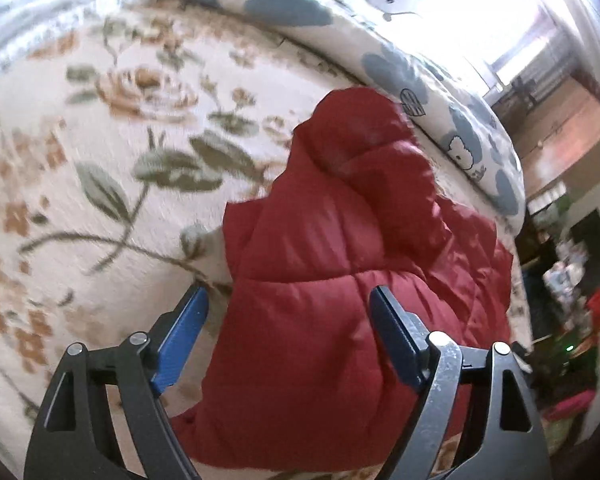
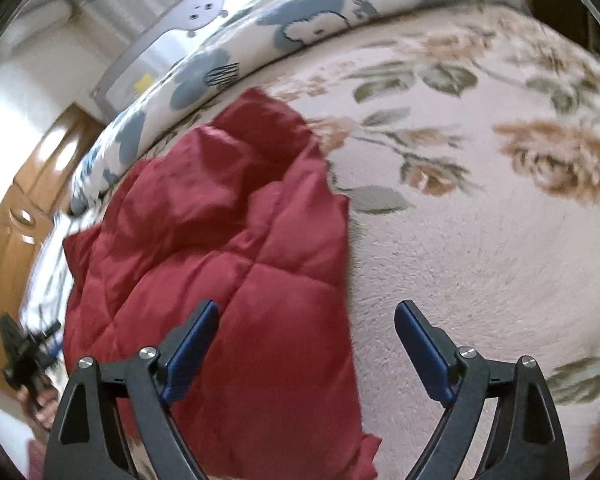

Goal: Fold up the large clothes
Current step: 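Grasp the side of the folded jacket with both grippers, then lift the jacket side and fold it over with both grippers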

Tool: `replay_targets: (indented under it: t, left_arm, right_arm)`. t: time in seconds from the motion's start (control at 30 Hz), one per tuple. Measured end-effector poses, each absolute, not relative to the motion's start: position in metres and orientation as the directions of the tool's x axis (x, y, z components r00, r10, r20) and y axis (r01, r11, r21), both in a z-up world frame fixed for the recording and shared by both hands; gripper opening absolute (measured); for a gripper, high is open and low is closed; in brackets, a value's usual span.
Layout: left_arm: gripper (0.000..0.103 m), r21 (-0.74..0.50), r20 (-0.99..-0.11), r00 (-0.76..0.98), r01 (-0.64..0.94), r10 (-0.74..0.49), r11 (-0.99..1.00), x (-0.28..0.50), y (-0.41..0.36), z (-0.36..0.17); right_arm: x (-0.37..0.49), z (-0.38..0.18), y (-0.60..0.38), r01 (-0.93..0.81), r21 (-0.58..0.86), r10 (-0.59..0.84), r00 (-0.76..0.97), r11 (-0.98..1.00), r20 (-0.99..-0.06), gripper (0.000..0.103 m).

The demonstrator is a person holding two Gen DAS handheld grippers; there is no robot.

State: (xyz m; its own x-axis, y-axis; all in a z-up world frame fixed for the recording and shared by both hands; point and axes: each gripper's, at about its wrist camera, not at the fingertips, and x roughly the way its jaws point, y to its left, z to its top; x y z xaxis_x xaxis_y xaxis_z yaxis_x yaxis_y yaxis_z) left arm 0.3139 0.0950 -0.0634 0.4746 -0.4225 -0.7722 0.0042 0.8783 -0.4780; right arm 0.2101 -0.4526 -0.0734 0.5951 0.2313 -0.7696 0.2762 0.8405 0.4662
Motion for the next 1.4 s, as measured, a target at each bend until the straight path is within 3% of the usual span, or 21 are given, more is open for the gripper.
replay_targets:
  t: [0.57,0.6,0.73,0.9,1.1,1.4]
  left_arm:
    - [0.086,-0.622,-0.741,0.329,-0.007,-0.586,0.783,0.353,0.080,-0.104]
    - [0.086,-0.622,-0.740,0.329,-0.006,-0.586,0.783,0.353,0.079,-0.104]
    - [0.057,-0.589,-0.749,0.338,0.055,-0.570,0.807,0.347,0.070,-0.095]
    - [0.041,-0.592,-0.735,0.351,0.087,-0.580,0.802,0.339,0.068,-0.081]
    - [0.033,-0.596,-0.715,0.362,0.132,-0.598,0.792,0.319,0.076,-0.059]
    - [0.032,-0.623,-0.688,0.333,0.186,-0.645,0.760,0.255,0.091,-0.031]
  right_arm:
    - [0.243,-0.125,-0.450,0.250,0.715,0.510,0.552,0.653,-0.659,0.098]
    - [0.244,-0.126,-0.449,0.247,0.722,0.522,0.547,0.646,-0.654,0.095]
    - [0.246,-0.125,-0.443,0.233,0.727,0.537,0.538,0.646,-0.650,0.077]
    - [0.241,-0.111,-0.440,0.215,0.736,0.542,0.551,0.642,-0.634,0.048]
    - [0.219,-0.087,-0.436,0.199,0.735,0.548,0.548,0.648,-0.632,0.039]
    - [0.154,-0.060,-0.427,0.156,0.743,0.575,0.538,0.651,-0.617,0.038]
